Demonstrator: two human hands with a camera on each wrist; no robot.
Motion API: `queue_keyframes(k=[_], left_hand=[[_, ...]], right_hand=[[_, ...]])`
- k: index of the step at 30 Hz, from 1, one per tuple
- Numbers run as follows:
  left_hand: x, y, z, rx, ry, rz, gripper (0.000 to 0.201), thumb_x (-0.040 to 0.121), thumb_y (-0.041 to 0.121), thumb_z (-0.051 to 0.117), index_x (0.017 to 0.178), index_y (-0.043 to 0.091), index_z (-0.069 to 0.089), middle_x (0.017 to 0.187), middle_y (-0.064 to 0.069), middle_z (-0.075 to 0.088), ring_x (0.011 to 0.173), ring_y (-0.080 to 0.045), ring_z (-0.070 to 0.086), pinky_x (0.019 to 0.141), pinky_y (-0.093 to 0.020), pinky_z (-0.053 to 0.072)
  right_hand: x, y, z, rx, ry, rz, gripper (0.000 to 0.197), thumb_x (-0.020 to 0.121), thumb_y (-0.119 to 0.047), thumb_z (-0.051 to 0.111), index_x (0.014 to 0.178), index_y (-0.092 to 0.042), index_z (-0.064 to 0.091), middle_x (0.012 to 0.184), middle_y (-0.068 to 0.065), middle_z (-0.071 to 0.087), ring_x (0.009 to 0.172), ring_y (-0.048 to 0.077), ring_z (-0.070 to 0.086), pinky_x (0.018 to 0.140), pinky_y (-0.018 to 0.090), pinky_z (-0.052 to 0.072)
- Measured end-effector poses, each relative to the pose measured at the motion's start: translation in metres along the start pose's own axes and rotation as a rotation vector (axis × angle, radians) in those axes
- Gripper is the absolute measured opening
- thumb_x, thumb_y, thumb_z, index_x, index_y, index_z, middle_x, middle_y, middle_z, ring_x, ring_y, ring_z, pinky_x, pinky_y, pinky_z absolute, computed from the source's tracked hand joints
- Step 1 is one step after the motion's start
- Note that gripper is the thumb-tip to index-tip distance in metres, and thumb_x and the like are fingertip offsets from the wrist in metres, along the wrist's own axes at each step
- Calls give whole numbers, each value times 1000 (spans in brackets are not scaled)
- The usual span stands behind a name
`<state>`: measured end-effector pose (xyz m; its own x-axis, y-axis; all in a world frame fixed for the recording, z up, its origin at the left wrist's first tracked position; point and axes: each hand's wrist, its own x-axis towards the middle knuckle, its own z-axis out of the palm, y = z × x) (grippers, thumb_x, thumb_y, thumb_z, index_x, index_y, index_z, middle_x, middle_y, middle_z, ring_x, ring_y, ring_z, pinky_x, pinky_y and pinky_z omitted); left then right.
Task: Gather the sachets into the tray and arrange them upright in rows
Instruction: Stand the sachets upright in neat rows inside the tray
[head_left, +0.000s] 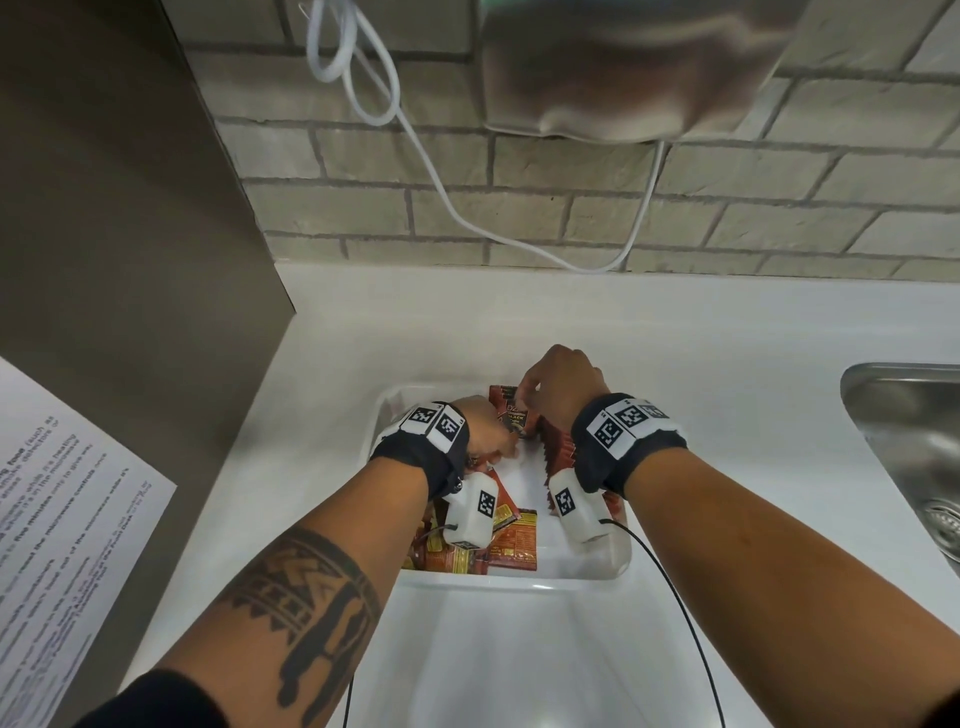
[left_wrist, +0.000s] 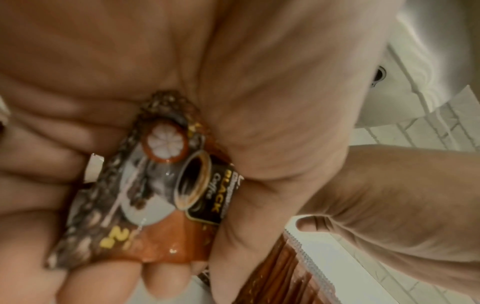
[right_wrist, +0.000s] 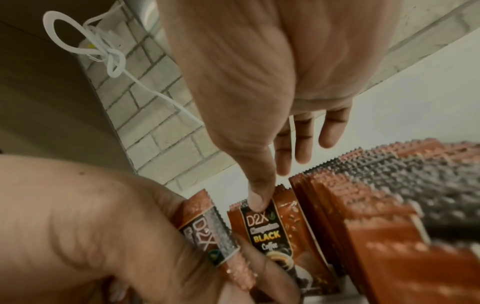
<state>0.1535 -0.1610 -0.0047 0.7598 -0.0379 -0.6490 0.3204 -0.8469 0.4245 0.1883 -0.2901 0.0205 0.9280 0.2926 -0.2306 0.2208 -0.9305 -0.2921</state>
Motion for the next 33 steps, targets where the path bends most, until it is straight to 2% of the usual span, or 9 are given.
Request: queue_keyframes(k=[4, 8, 11, 15, 18, 21, 24, 28, 33], left_hand=[[2, -2, -1, 13, -21, 4, 27, 92, 35, 68, 75, 14, 67, 73, 0, 66, 63, -15, 59, 65, -26, 47], [0, -2, -1, -2, -9, -4, 28, 93, 33, 68, 72, 14, 64, 68, 1, 63, 59, -14, 56, 55, -24, 42], [-1, -2, 0, -25, -14, 0, 28, 94, 30, 68, 73, 13, 62, 68, 1, 62, 58, -14, 55, 55, -24, 43], [-2, -3, 1, -101, -43, 10, 27, 95, 25, 68, 73, 10, 63, 68, -2, 63, 58, -17, 58, 63, -29, 49], [-3, -4, 1, -176, -48, 23, 21, 94, 20, 68, 94, 0, 71, 79, -8, 67, 70, -25, 62, 76, -38, 54], [-6, -7, -1, -298, -34, 12, 22, 92, 13, 67, 107, -3, 71, 84, -12, 67, 81, -31, 65, 87, -42, 55], [-9, -13, -6, -509, -37, 49, 12, 87, 0, 69, 98, -4, 73, 85, -17, 71, 89, -40, 69, 96, -52, 55], [-19, -16, -9, -826, -34, 246, 11, 87, 3, 76, 92, 10, 71, 91, -11, 74, 81, -23, 70, 80, -39, 62], [-29, -15, -10, -856, 62, 370, 21, 85, 23, 80, 102, 16, 70, 90, -10, 76, 83, -24, 74, 80, -39, 61]], right_hand=[[2, 0, 1, 28, 9, -10, 29, 87, -11, 59, 79, -29, 80, 97, -4, 67, 99, 22, 61, 90, 41, 55], [3, 0, 2, 46, 10, -21, 27, 88, -12, 60, 78, -30, 78, 91, -8, 67, 95, 20, 62, 89, 40, 54], [2, 1, 2, 84, 2, -35, 25, 88, -13, 62, 80, -31, 78, 93, -7, 66, 95, 20, 62, 91, 41, 53], [2, 5, 0, 132, 20, -34, 26, 87, -10, 63, 78, -31, 76, 93, -8, 63, 96, 19, 63, 95, 41, 51], [0, 8, -4, 152, 45, -43, 25, 87, -9, 61, 82, -28, 77, 84, -13, 54, 96, 19, 61, 96, 38, 48], [-2, 13, -8, 208, 88, -73, 23, 87, -11, 60, 84, -27, 77, 82, -17, 57, 93, 15, 62, 89, 30, 49], [-8, 16, -13, 330, 34, -88, 21, 88, -12, 59, 86, -25, 75, 85, -18, 67, 85, 4, 62, 69, 11, 43], [-18, 14, -18, 463, -48, -128, 12, 89, -20, 67, 98, -22, 74, 93, -7, 74, 89, 9, 67, 82, 25, 51], [-19, 14, -28, 561, -2, -115, 4, 87, -23, 74, 90, -21, 75, 87, -1, 75, 83, 13, 68, 76, 27, 51]])
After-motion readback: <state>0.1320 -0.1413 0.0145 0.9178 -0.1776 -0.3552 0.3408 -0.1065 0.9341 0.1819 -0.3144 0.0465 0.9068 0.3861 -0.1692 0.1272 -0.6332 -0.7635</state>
